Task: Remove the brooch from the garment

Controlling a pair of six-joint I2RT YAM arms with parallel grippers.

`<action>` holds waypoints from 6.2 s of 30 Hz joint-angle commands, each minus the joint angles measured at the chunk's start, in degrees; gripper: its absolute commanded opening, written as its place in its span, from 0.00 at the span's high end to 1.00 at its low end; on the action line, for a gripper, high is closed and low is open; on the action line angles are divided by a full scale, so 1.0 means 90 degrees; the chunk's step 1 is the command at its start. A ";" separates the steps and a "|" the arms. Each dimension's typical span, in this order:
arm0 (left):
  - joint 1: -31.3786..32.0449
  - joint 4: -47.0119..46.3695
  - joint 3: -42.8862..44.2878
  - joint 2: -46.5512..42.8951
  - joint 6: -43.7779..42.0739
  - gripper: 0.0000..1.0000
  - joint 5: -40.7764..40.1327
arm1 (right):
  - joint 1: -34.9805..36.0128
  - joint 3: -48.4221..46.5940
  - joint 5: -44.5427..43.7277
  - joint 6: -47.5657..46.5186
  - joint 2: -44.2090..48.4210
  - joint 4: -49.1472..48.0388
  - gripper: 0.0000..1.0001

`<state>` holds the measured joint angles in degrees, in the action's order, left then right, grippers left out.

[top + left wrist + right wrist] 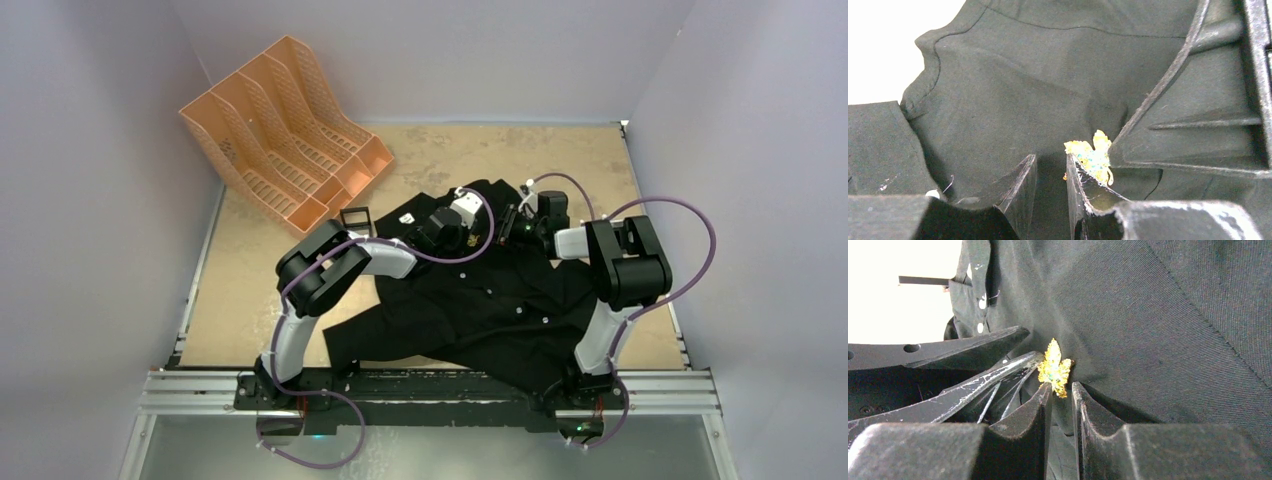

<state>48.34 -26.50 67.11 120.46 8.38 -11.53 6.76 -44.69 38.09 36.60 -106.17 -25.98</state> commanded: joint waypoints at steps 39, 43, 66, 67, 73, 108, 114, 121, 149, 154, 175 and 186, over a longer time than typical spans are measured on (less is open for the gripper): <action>0.0095 -0.1647 -0.0707 -0.0344 -0.1507 0.48 0.0656 | 0.0254 -0.1236 -0.0564 -0.0057 0.0737 0.1876 0.98; 0.0095 -0.1799 -0.0866 -0.0226 -0.1330 0.49 0.0409 | 0.0257 -0.1265 -0.0600 -0.0079 0.0776 0.1965 0.99; 0.0417 -0.3679 -0.1167 -0.0035 -0.2162 0.46 0.0339 | 0.0254 -0.1096 -0.0940 0.0095 0.1037 0.2029 1.00; 0.0414 -0.3698 -0.1116 0.0020 -0.2202 0.46 0.0309 | 0.0254 -0.1090 -0.0946 0.0094 0.1057 0.2049 1.00; 0.0461 -0.4119 -0.1014 0.0290 -0.2450 0.47 0.0137 | 0.0256 -0.1044 -0.0893 0.0149 0.1150 0.2076 1.00; 0.0654 -0.4162 -0.0756 0.0697 -0.2528 1.00 -0.0438 | 0.0254 -0.1011 -0.0480 0.0191 0.1126 0.1678 0.82; 0.0646 -0.3865 -0.0760 0.0554 -0.2225 1.00 -0.0574 | 0.0245 -0.0910 -0.0543 0.0010 0.1421 0.1433 0.70; 0.0645 -0.3922 -0.0901 0.0424 -0.1942 1.00 -0.0585 | 0.0108 -0.0754 -0.0967 -0.0238 0.1363 0.1362 0.70; 0.0610 -0.5287 -0.1374 0.0393 -0.1128 1.00 -0.0356 | 0.0092 0.0202 0.0099 -0.0796 0.0681 -0.1767 0.34; 0.0580 -0.5420 -0.1399 0.0405 -0.0978 1.00 -0.0286 | 0.0144 0.0081 0.0239 -0.0797 0.0423 -0.1801 0.37; 0.0441 -0.5581 -0.1578 0.0325 -0.0432 1.00 0.0057 | 0.0293 0.0032 0.0421 -0.0882 0.0360 -0.2095 0.48; 0.0435 -0.5393 -0.1511 0.0327 -0.0438 1.00 0.0099 | 0.0293 0.0120 0.0412 -0.0866 0.0517 -0.2278 0.53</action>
<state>52.49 -73.08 53.49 126.45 3.03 -12.14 9.02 -43.07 40.14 29.76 -103.74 -43.62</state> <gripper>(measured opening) 0.016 0.491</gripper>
